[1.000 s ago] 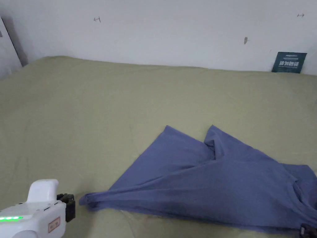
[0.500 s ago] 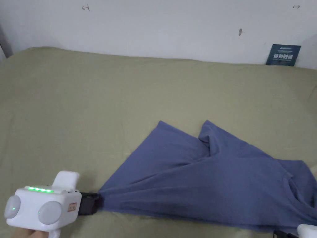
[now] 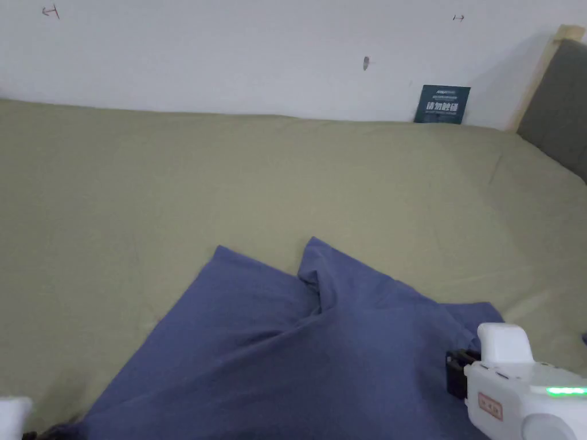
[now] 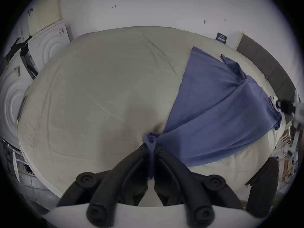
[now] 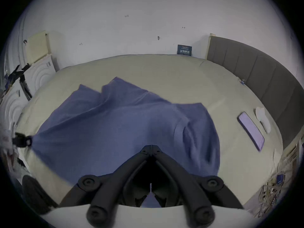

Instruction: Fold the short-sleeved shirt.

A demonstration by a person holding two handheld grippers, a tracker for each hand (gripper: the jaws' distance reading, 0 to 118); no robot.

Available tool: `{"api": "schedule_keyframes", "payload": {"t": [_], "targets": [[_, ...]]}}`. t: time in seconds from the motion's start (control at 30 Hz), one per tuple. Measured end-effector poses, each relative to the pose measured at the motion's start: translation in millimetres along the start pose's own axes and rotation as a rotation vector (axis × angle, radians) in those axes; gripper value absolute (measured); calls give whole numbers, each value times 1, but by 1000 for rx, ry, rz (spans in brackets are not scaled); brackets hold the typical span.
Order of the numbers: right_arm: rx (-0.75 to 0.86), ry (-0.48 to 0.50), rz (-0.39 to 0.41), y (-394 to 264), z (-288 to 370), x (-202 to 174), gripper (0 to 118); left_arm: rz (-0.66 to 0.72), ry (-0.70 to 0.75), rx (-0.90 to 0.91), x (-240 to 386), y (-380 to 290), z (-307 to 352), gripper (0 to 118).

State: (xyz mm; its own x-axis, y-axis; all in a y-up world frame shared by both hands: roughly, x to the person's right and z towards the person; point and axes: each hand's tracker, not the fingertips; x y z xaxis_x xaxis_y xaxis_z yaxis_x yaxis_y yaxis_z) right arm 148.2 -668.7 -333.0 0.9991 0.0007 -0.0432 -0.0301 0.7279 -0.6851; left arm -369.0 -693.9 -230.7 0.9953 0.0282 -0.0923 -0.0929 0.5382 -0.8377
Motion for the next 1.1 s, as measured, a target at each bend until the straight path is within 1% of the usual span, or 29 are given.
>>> {"api": "schedule_keyframes", "payload": {"t": [0.07,0.17,0.4,0.43,0.47,0.5,0.53,0.57,0.6,0.63,0.73,0.8,0.83,0.87,0.9,0.93,0.97,1.0,1.03,1.07,1.1], "targets": [[-12,7,10,29,-28,7,0,-2,5,1,3,0,0,5],[-32,-14,69,65,-66,12,0,15,1,0,1,2,-1,5],[-97,11,87,118,-127,17,0,26,-11,-14,-1,7,-4,5],[-127,43,71,122,-135,18,0,28,-12,-15,-1,8,-5,5],[-147,63,62,124,-141,18,8,28,-12,-17,-1,9,-5,5],[-152,51,76,127,-147,16,39,25,-13,-18,0,9,-5,5],[-182,56,99,128,-156,14,97,25,-14,-18,-2,9,-6,5],[-222,56,133,128,-163,11,118,25,-14,-19,-3,9,-6,5],[-158,64,144,126,-168,10,111,26,-14,-18,-2,10,-6,5],[-213,56,173,125,-177,5,103,25,-14,-18,-2,10,-6,5],[-262,36,218,121,-192,-3,101,27,-15,-20,-8,8,-11,5],[-341,0,302,111,-205,-9,96,32,-16,-19,-8,8,-12,5],[-319,19,294,108,-207,-11,94,33,-16,-18,-9,8,-12,5],[-311,-2,266,115,-196,-13,79,34,-15,-18,-9,8,-12,5],[-326,23,223,118,-191,-15,48,37,-15,-19,-9,8,-13,6],[-301,94,194,119,-182,-18,0,38,-13,-20,-8,9,-11,5],[-247,46,228,118,-172,-27,0,35,-11,-23,-7,10,-10,6],[-197,3,279,121,-156,-34,0,33,-9,-25,-7,11,-10,6],[-211,65,263,123,-143,-33,0,31,-7,-27,-6,12,-7,6],[-188,83,246,123,-130,-33,0,27,-6,-28,-4,13,-2,6],[-140,63,253,125,-110,-32,0,29,-6,-28,-4,15,3,6]]}}
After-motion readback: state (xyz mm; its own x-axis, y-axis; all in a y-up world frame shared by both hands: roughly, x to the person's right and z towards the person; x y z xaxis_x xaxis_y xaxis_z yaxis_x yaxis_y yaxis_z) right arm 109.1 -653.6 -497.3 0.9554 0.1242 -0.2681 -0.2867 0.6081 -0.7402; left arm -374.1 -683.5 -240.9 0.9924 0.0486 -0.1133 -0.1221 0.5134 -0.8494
